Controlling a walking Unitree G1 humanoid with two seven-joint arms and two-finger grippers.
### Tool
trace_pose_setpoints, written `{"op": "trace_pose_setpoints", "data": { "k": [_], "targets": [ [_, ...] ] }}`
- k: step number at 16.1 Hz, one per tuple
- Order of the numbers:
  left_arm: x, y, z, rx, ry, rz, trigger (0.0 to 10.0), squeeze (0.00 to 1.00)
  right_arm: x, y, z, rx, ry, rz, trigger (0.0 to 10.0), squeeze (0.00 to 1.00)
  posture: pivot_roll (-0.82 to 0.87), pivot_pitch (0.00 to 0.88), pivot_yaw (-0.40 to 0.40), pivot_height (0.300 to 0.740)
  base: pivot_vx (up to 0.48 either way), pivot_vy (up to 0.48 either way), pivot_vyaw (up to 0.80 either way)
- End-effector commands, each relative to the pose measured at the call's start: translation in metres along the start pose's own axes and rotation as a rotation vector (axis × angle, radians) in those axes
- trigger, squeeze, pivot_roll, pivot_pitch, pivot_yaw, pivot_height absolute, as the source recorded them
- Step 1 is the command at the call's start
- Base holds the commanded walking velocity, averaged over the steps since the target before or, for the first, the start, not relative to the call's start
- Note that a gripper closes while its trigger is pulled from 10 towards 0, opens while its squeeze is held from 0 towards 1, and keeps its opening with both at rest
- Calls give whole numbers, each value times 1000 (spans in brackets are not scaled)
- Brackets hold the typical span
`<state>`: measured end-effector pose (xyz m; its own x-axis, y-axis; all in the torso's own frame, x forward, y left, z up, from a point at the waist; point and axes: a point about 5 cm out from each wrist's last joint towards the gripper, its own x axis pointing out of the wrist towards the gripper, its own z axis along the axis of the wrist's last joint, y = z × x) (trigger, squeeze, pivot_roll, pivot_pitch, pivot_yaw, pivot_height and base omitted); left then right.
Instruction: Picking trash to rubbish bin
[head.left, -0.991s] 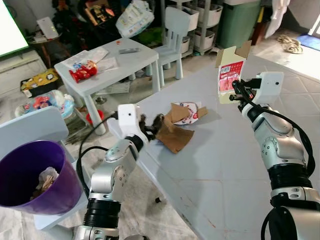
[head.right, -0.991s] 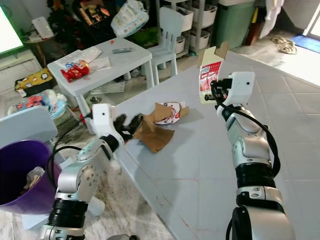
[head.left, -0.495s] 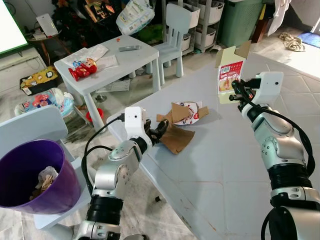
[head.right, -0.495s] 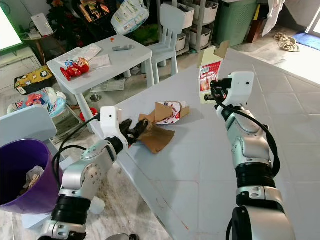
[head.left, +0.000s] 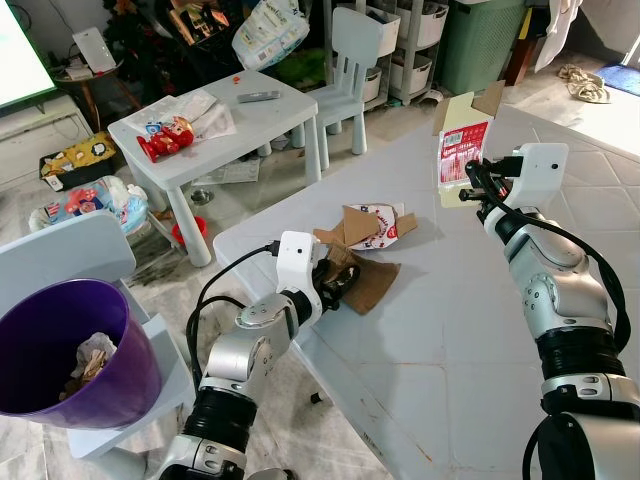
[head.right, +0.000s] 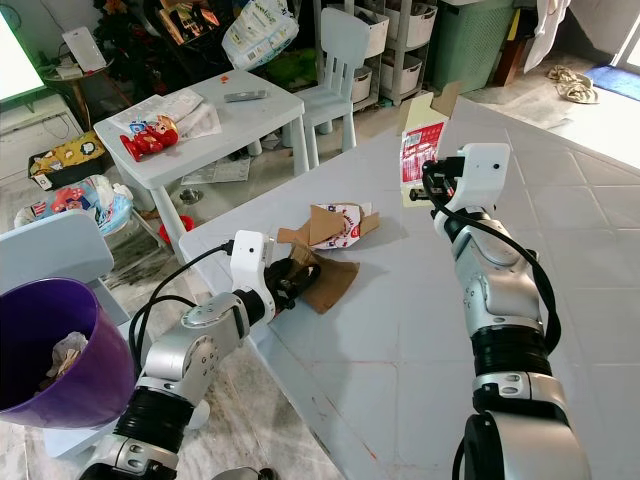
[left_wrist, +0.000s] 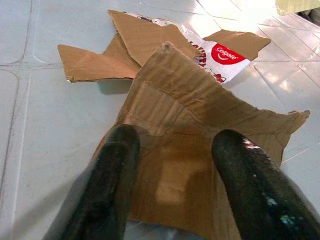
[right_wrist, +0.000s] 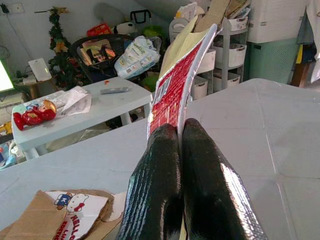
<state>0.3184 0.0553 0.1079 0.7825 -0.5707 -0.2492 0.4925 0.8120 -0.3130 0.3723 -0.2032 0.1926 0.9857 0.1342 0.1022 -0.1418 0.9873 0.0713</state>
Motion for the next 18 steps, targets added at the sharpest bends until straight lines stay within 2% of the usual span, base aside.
{"op": "trace_pose_setpoints", "data": {
  "k": [1,18],
  "targets": [
    [-1,1,-7,6,33,-1,0,0,2,2,4,-11,-9,10,0,0,20,72,33,740,0,0,0],
    [-5,3,-2,-16,-41,7,0,0,4,3,3,4,1,11,0,0,27,67,27,740,0,0,0]
  ]
}}
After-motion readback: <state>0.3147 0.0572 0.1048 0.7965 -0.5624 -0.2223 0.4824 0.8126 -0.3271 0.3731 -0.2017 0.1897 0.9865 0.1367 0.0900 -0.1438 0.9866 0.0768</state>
